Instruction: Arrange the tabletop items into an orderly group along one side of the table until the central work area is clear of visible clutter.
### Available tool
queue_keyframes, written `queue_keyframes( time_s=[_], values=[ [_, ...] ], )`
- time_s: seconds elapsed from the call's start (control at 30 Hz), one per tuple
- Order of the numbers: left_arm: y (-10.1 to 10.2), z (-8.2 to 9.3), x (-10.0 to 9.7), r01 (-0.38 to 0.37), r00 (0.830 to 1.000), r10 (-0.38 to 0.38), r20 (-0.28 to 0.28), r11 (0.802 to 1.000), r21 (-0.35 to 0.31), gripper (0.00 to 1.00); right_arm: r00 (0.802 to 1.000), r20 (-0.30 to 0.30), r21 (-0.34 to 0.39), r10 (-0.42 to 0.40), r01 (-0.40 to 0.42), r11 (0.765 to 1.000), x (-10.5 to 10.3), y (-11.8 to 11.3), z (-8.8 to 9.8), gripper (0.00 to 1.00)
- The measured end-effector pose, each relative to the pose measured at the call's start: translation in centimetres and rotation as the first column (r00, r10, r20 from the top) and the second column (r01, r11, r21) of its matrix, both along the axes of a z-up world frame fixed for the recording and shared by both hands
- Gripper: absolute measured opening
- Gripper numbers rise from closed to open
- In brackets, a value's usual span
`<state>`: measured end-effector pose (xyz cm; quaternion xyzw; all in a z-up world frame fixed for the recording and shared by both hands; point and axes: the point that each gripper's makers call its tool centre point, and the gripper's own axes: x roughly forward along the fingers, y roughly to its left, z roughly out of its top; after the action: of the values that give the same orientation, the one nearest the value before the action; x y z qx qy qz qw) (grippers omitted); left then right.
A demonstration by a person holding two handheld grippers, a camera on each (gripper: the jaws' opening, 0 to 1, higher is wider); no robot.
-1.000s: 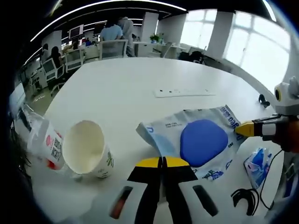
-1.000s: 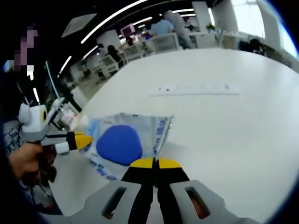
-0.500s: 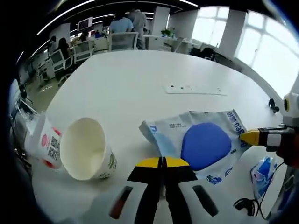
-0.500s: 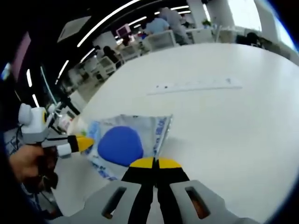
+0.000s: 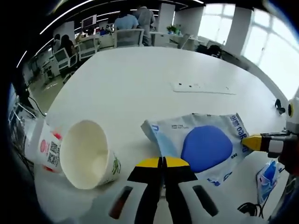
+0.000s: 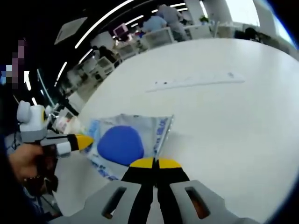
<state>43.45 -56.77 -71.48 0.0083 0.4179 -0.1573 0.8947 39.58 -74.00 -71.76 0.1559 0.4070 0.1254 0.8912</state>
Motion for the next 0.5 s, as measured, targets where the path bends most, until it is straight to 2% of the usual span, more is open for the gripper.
queue_keyframes(
  time_s=[0.5],
  values=[
    [0.4,-0.7,0.3,-0.016,1.000,0.016,-0.016,1.000,0.010,0.00,1.000,-0.021,0.018,-0.009,0.009,1.000,0.1,0.4,-1.1,0.00]
  ],
)
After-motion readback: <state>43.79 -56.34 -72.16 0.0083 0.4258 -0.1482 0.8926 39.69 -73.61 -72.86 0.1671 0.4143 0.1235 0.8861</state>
